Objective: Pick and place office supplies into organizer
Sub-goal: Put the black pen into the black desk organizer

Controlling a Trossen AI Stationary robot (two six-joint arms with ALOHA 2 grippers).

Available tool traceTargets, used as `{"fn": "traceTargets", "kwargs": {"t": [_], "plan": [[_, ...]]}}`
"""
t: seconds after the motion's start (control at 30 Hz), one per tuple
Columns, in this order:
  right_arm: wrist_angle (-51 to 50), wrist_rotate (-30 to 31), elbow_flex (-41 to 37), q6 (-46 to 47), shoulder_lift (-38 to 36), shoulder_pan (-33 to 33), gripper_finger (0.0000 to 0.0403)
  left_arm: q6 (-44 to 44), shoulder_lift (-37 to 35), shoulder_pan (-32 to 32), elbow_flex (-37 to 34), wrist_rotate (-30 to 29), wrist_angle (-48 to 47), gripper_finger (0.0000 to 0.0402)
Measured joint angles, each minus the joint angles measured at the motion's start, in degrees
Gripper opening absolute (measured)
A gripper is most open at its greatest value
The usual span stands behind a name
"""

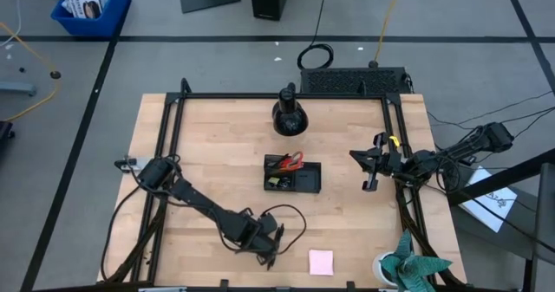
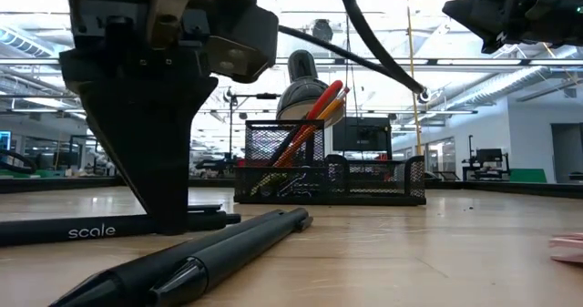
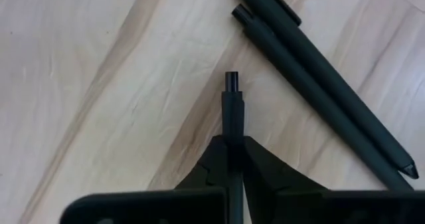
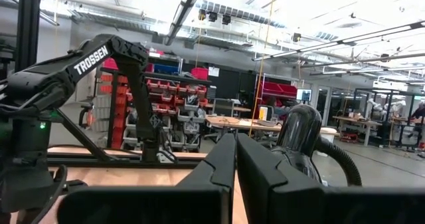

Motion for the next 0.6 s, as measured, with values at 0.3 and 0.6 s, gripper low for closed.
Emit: {"fn": "traceTargets", "kwargs": {"t": [0.3,0.6], "plan": [[0.00,-0.01,0.00,0.42,-0.01,0.02,0.0009,6.67,-0.40,-0.52,-0.36,-6.73,2.58,0.0022],[0.02,-0.01,0.00,0.83,-0.02,0.01,0.0009,14.89,-7.68,0.85,-0.74,-26.96,2.30,0.0018]]}}
